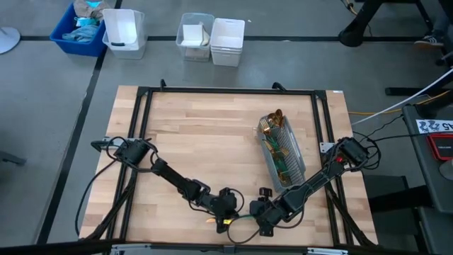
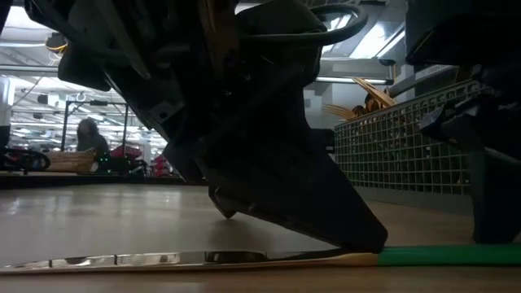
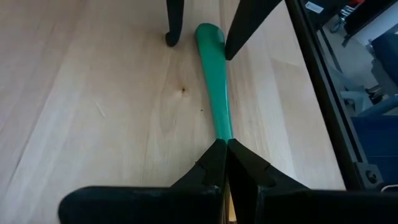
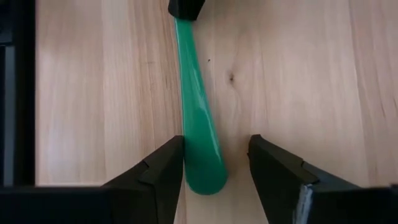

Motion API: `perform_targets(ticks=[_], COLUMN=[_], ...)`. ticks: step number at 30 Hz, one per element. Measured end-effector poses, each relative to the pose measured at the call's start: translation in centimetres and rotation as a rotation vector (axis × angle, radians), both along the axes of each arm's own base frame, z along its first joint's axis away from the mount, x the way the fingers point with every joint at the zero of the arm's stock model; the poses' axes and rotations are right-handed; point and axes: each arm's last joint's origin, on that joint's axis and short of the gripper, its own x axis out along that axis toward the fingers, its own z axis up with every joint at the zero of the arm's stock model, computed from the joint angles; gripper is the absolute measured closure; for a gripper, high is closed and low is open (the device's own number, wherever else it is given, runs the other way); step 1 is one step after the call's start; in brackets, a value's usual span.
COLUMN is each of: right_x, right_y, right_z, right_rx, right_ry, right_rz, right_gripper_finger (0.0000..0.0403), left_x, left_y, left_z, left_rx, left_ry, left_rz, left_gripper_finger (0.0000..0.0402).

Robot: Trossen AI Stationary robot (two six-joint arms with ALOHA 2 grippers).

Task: Sort silverware
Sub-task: Put the knife into the bottom section of the basket

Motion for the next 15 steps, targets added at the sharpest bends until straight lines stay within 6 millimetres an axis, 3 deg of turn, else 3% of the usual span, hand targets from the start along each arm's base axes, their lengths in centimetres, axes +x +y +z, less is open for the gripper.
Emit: perform_targets(ticks=[5,15], right_x=[-0.04,-0.06], right_y=[-0.02,0.08], right_z=[-0.10,-0.11], right_rx=[0.003,0.043], right_ry=[0.009,0.033], right_rz=[0.002,0.018], right_gripper_finger=[0.0236,0.0327], left_x=[0.15,0.24], left_y=[0.12,0.37], left_z=[0.12,0.59], left_rx=[0.003,0.063], left_ry=[-0.017,-0.043], left_rz=[0.020,-0.011], left_gripper_finger=[0.0396,0.0396])
